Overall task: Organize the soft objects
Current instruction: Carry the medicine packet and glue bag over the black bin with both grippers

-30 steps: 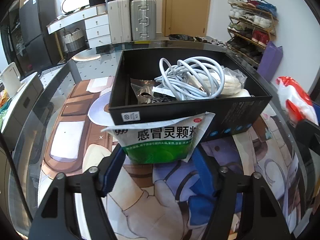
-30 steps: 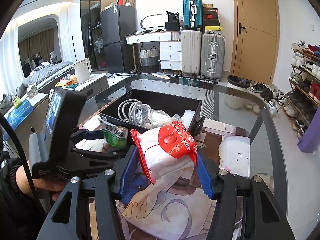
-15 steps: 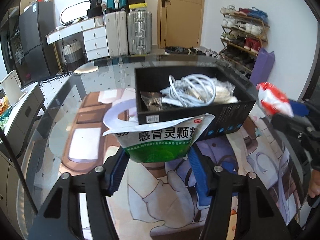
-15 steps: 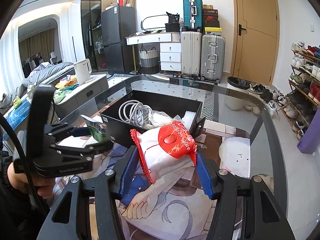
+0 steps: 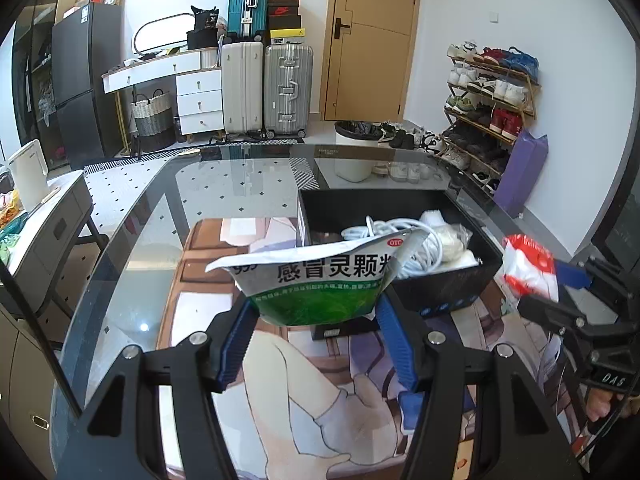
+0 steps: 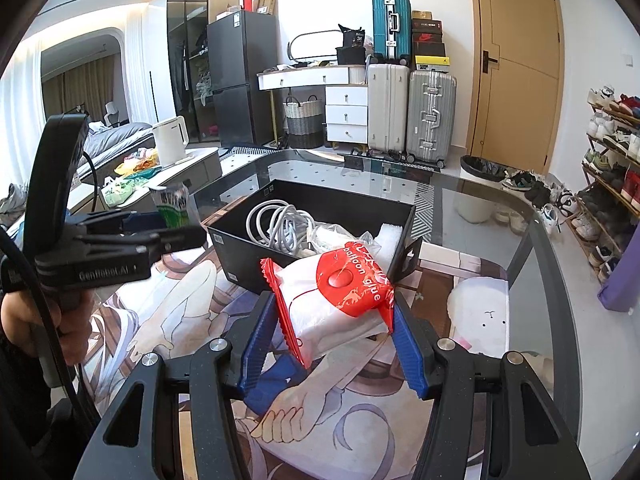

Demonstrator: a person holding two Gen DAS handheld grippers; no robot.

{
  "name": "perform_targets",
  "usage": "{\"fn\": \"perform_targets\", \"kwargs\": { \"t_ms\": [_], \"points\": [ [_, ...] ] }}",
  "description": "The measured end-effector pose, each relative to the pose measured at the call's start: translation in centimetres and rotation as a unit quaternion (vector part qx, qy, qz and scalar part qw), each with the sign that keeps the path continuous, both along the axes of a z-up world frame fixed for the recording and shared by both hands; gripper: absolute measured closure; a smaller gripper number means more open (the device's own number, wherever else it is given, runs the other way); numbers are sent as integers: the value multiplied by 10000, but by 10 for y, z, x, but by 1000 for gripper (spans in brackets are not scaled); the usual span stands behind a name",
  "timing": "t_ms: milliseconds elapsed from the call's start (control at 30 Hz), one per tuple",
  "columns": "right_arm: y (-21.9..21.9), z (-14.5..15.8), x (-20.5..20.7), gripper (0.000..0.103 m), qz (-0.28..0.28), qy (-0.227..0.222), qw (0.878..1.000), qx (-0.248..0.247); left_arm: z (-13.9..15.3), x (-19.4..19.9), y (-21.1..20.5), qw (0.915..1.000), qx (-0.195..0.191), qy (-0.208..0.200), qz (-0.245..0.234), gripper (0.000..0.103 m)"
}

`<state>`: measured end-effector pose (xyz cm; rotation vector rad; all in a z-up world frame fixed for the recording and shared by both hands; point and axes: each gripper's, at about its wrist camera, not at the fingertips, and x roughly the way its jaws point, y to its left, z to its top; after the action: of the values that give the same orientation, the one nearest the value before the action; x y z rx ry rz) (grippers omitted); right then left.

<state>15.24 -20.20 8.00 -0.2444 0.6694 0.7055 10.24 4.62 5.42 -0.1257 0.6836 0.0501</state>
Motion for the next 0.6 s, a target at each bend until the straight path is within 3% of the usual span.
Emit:
{"fn": "perform_targets", "kwargs": {
  "t_ms": [600],
  "points": [
    [21, 21, 25, 46, 58, -275, 9995, 108, 21, 29, 3, 9994, -262, -175, -163, 43]
  ]
}}
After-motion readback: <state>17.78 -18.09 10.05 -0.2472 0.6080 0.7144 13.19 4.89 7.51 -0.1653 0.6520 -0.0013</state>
